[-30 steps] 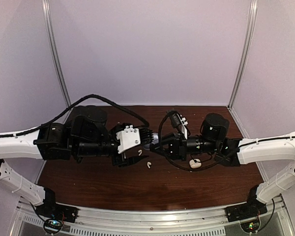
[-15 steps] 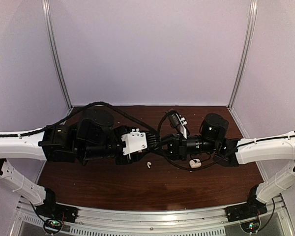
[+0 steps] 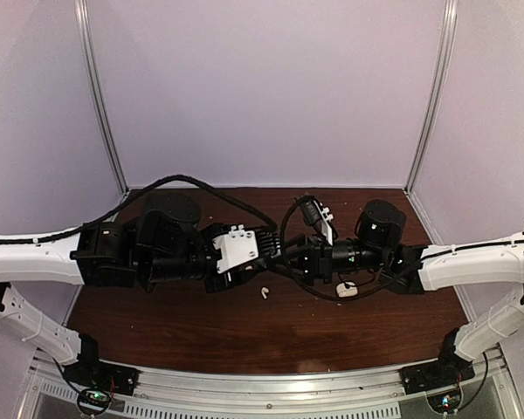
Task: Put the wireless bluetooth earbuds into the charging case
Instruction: Pass from the right arm to the left, then place the charging case with the earbuds at the center of the board.
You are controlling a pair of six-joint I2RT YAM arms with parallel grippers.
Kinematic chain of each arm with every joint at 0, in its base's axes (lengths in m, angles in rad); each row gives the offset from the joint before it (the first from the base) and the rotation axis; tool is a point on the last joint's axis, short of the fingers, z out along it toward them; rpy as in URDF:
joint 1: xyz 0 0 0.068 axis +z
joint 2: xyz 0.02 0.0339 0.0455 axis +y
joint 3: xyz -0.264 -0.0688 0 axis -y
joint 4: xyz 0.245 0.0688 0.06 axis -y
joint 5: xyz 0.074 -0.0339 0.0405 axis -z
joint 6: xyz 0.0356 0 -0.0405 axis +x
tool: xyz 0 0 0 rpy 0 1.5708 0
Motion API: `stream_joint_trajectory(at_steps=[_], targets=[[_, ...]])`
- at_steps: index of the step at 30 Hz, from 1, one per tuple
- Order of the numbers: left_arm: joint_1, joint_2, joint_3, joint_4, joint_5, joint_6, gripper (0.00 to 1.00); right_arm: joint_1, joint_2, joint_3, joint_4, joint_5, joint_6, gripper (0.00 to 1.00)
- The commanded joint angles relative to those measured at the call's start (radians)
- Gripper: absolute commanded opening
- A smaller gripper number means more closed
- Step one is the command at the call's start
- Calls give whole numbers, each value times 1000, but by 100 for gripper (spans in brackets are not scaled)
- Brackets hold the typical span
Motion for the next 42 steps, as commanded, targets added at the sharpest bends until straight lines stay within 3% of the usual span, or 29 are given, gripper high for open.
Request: stream_joint_trajectory(at_steps=[1, 4, 5, 10, 14, 18, 23, 30, 35, 42], targets=[[57, -53, -48, 83, 100, -118, 31, -59, -69, 14, -13, 15, -39, 77], [115, -74, -82, 122, 171, -181, 31, -110, -98, 13, -39, 14, -54, 97], [146, -81, -98, 142, 201, -208, 31, -128, -110, 12, -57, 19, -64, 99], [347, -70, -143, 204, 310, -390, 31, -230, -198, -24, -155, 86, -134, 100], [521, -2, -147, 219, 355, -538, 31, -294, -296, -26, -345, 258, -261, 100], [639, 70, -144, 219, 386, -590, 31, -351, -418, -61, -442, 400, -313, 100], [793, 211, -128, 195, 403, -637, 31, -415, -476, -105, -523, 430, -274, 100], [892, 434, -43, 171, 381, -671, 31, -435, -417, -118, -665, 496, -221, 100], [894, 571, 41, 129, 390, -679, 30, -438, -414, -163, -699, 546, -200, 100], [894, 649, 86, 99, 369, -689, 31, -439, -331, -181, -722, 565, -170, 98]])
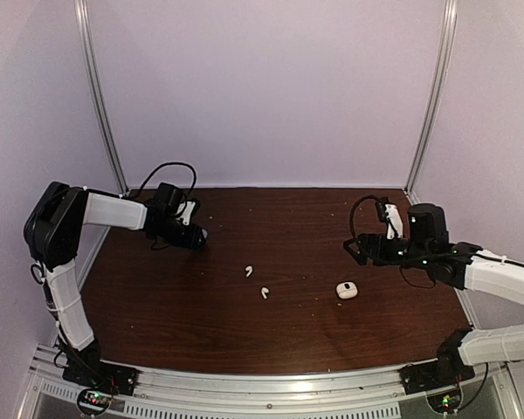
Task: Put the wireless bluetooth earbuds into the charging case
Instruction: Place the charging case with the earbuds at the center of the board.
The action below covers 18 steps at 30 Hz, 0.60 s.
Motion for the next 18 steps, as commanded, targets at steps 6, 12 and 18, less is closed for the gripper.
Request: stream_joint_trajectory(at_steps=[6, 12, 18], targets=[[0, 52, 67, -41, -21, -10, 33, -5, 100, -34, -37, 69, 71, 95], [0, 74, 75, -62, -10, -6, 39, -5, 109, -84, -29, 118, 109, 95], [0, 59, 82, -75, -12, -8, 57, 18, 101, -121, -56, 202, 121, 96]])
